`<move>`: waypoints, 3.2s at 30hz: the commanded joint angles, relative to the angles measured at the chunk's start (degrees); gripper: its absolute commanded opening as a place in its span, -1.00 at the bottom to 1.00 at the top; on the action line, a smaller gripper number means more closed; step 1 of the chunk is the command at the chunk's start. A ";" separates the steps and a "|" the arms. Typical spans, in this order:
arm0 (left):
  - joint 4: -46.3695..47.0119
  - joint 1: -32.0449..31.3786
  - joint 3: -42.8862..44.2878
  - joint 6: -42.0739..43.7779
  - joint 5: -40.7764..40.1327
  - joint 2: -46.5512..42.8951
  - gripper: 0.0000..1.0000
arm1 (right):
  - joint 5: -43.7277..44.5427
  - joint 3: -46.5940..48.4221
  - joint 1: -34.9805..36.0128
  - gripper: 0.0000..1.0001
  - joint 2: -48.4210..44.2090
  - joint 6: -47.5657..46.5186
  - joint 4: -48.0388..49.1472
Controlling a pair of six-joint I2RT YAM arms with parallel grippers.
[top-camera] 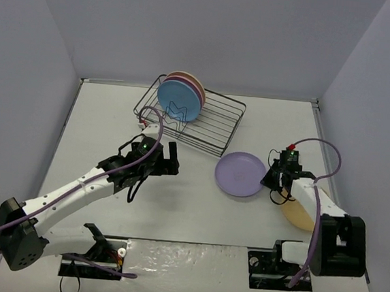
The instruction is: Load the plates into the dish rack
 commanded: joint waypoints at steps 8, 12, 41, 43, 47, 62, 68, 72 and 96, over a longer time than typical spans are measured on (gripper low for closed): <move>-3.16 8.40 -3.06 -2.58 -2.03 -7.77 0.94 | 38.87 31.60 2.51 -1.00 -15.85 -9.94 -17.58; -4.81 13.15 -3.71 -3.47 -0.66 -8.29 0.94 | 43.15 39.33 11.49 -1.00 -14.42 -18.97 -9.70; -11.66 23.03 -5.58 -2.80 -0.85 -14.46 0.94 | 35.89 65.70 48.30 -1.00 40.87 -103.79 50.34; -11.89 23.57 -5.60 -2.52 -0.67 -14.51 0.94 | 36.42 67.89 48.23 -1.00 43.67 -104.14 50.58; -12.25 24.06 -5.84 -2.28 -0.35 -15.06 0.94 | 36.76 71.81 48.25 -1.00 47.40 -104.21 49.86; -10.67 24.42 -6.14 -1.44 2.11 -14.59 0.94 | 41.58 76.00 48.38 -1.00 54.55 -108.00 55.69; -10.50 24.42 -6.45 -1.40 2.21 -14.55 0.94 | 42.05 75.85 48.14 -1.00 54.64 -108.04 55.93; -10.43 24.42 -6.67 -1.49 2.23 -14.72 0.94 | 41.90 74.27 47.77 -1.00 55.32 -107.76 56.13; -10.15 24.42 -7.09 -1.49 2.47 -14.64 0.94 | 43.34 69.50 46.21 -0.77 58.73 -99.36 56.20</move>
